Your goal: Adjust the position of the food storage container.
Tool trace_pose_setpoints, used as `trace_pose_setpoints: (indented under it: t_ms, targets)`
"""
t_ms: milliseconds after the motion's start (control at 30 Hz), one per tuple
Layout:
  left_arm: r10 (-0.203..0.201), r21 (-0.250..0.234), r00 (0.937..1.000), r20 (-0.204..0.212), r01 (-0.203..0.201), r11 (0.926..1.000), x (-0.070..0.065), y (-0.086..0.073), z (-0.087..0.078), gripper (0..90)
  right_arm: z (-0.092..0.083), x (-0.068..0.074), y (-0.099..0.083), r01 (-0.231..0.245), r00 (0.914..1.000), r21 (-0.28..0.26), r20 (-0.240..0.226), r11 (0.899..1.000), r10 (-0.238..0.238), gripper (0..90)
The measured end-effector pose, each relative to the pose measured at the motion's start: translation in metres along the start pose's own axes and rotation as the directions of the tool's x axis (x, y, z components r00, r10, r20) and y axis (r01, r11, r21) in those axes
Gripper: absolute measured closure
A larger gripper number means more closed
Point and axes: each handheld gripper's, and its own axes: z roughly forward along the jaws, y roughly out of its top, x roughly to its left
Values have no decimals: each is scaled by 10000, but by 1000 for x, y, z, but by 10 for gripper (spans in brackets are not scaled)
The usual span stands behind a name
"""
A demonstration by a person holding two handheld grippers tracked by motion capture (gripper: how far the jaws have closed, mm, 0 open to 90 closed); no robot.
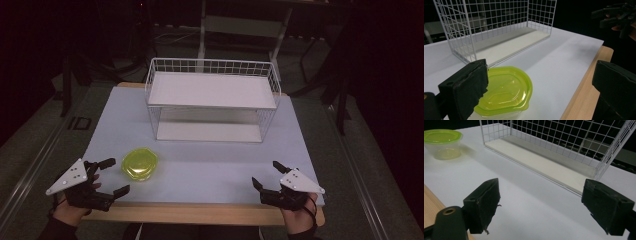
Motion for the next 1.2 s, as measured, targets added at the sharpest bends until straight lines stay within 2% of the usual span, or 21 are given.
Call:
trace_pose_setpoints:
  t_ms: [100,267,333,367,400,433,567,667,700,767,867,900,933,967,1000,1033,1067,1100,1133,1167,1200]
  targets:
    - [212,-168,9998,65,-211,9996,-3,1,0,14,-2,3,2,204,9998,-126,-71,9997,-205,170]
    - [176,-535,9997,139,-168,9984,-8,6,-3,14,-8,6,5,433,9991,-613,15,9972,-433,169]
    - [-48,-625,10000,77,52,9980,-10,9,-4,14,-9,6,6,439,9990,-703,-90,9966,-446,160]
    - [-494,-433,9987,88,497,9978,-9,13,-7,14,-9,7,6,465,9989,-670,-36,9967,-468,159]
    - [-494,-433,9987,88,497,9978,-9,13,-7,14,-9,7,6,465,9989,-670,-36,9967,-468,159]
    - [-810,-425,9967,-49,807,9958,-7,18,-9,14,-9,8,6,502,9987,-683,-58,9964,-507,152]
    - [-1196,-412,9927,-172,1188,9921,2,28,-13,19,-9,9,7,535,9985,-765,-59,9956,-541,152]
    - [-1278,-561,9911,-360,1257,9905,9,31,-14,77,-9,9,8,561,9984,-752,-33,9956,-565,149]
    - [-1383,-561,9879,-702,1345,9893,17,33,-15,138,-9,9,7,569,9983,-728,-45,9957,-574,149]
    - [-1477,-364,9830,-1093,1446,9888,27,32,-14,165,-9,10,8,620,9980,-734,-63,9954,-626,149]
    - [-1516,-353,9796,-1322,1482,9883,36,29,-13,429,-9,12,8,671,9975,-760,-159,9948,-685,149]
    - [-1656,-249,9745,-1514,1637,9862,41,27,-12,429,-9,12,8,671,9975,-760,-159,9948,-685,149]
    - [-1603,54,9644,-2102,1651,9863,49,23,-10,593,-9,13,8,717,9971,-738,-214,9947,-735,149]
    - [-1670,213,9580,-2333,1768,9840,52,20,-9,657,-9,13,8,733,9968,-754,-251,9945,-754,149]
    - [-1670,213,9580,-2333,1768,9840,52,20,-9,735,-9,13,8,733,9968,-754,-251,9945,-754,149]
    - [-1729,398,9535,-2469,1882,9813,56,18,-7,774,-8,14,9,785,9963,-751,-296,9941,-809,149]
    - [-1788,620,9423,-2831,2040,9770,60,15,-5,774,-8,14,9,785,9963,-751,-296,9941,-809,149]
    - [-1979,801,9354,-2931,2303,9698,63,12,-3,870,-8,15,9,806,9957,-760,-401,9938,-838,149]
    - [-2023,1105,9287,-3107,2467,9628,66,9,1,895,-8,15,9,852,9953,-728,-406,9937,-883,149]
    - [-2323,1516,9149,-3303,2944,9436,71,3,6,900,-8,16,9,867,9951,-721,-405,9936,-898,150]
    - [-2320,1686,9144,-3317,2994,9391,72,-1,9,900,-8,16,9,877,9949,-727,-440,9935,-910,149]
